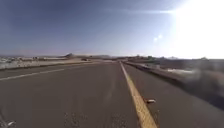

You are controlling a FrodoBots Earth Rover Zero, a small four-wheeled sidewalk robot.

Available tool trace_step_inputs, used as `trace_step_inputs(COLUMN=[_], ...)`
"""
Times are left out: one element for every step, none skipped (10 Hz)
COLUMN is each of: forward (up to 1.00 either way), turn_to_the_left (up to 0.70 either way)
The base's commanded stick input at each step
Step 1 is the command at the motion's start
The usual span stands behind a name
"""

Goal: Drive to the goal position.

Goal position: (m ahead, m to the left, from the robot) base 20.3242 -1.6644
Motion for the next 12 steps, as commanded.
trace_step_inputs(forward=[0.7,0.7,0.7,0.7,0.7,0.7,0.7,0.7,0.7,0.7,0.7,0.7], turn_to_the_left=[0.0,0.0,0.0,0.0,0.0,0.0,0.0,0.0,0.0,0.0,0.0,0.0])
